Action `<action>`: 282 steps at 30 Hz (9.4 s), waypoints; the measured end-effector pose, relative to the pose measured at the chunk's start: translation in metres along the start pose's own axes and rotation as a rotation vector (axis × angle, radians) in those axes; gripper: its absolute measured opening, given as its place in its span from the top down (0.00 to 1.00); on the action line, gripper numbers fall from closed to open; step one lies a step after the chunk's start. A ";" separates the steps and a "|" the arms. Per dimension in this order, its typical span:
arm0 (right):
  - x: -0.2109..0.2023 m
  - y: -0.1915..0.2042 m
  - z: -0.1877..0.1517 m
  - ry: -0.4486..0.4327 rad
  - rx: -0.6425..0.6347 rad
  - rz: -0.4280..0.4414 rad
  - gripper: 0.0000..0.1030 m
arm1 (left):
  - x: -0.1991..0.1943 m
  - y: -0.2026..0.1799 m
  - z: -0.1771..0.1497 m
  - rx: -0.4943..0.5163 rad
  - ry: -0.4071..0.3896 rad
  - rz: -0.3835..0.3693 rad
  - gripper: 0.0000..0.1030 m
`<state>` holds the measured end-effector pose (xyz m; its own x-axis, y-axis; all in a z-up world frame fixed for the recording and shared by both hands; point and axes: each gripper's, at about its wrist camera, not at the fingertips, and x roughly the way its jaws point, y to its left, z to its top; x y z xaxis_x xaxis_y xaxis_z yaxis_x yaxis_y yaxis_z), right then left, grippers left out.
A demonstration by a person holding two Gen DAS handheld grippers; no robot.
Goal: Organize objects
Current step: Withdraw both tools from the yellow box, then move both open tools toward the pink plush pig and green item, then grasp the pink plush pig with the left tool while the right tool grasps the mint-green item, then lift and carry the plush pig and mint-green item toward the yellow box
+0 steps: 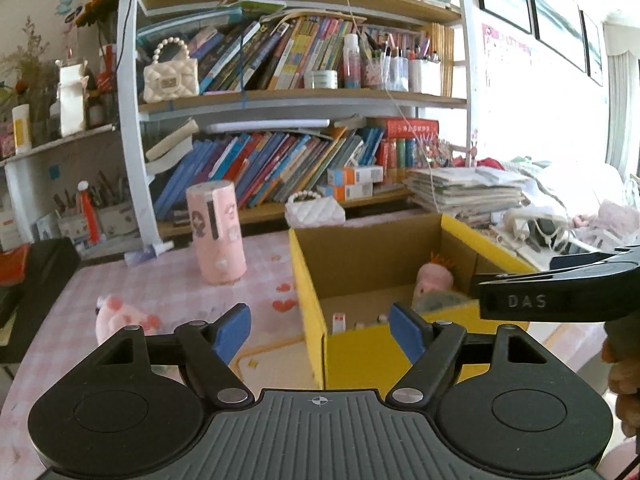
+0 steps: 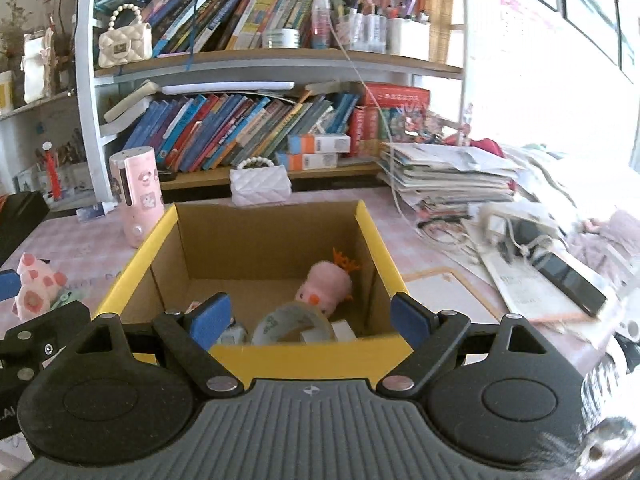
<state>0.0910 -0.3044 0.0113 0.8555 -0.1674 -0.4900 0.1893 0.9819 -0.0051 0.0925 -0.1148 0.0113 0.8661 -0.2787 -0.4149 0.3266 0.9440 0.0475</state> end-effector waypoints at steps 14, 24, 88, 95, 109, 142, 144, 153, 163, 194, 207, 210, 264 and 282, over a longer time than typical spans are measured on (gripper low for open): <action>-0.042 0.038 -0.064 0.169 0.033 -0.025 0.18 | -0.036 0.033 -0.049 -0.002 0.181 0.046 0.23; -0.061 0.070 -0.088 0.223 0.021 0.032 0.18 | -0.059 0.051 -0.069 0.002 0.227 0.054 0.19; -0.051 0.205 -0.069 0.203 -0.161 0.299 0.18 | -0.088 0.160 -0.077 -0.137 0.209 0.259 0.13; -0.020 0.209 -0.047 0.186 -0.170 0.314 0.18 | -0.058 0.168 -0.063 -0.154 0.205 0.277 0.13; 0.052 0.219 -0.003 0.185 -0.196 0.383 0.22 | 0.003 0.181 -0.033 -0.184 0.210 0.334 0.13; 0.143 0.239 0.019 0.227 -0.289 0.435 0.28 | 0.164 0.230 -0.021 -0.322 0.376 0.228 0.19; 0.144 0.240 0.018 0.231 -0.293 0.436 0.28 | 0.171 0.231 -0.026 -0.331 0.398 0.196 0.27; 0.146 0.244 0.015 0.247 -0.292 0.434 0.28 | 0.147 0.239 -0.028 -0.388 0.366 0.241 0.44; 0.162 0.270 0.008 0.252 -0.269 0.470 0.25 | 0.061 0.260 -0.042 -0.504 0.334 0.386 0.44; 0.119 0.277 0.026 0.152 -0.295 0.553 0.78 | 0.005 0.237 -0.033 -0.455 0.239 0.327 0.44; 0.053 0.241 0.009 0.149 -0.225 0.519 0.78 | -0.035 0.211 -0.041 -0.397 0.189 0.244 0.43; 0.039 0.240 0.002 0.142 -0.233 0.513 0.78 | -0.046 0.207 -0.045 -0.378 0.188 0.231 0.43; -0.108 0.089 -0.104 0.194 0.036 0.111 0.78 | -0.098 0.057 -0.071 -0.030 0.234 -0.199 0.43; -0.077 0.007 -0.091 0.221 0.131 0.007 0.78 | -0.050 -0.006 -0.041 0.038 0.216 -0.286 0.43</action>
<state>-0.0173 -0.2765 -0.0300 0.7337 -0.1228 -0.6683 0.2565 0.9608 0.1051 0.0322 -0.0990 -0.0055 0.6393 -0.4831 -0.5982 0.5615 0.8248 -0.0659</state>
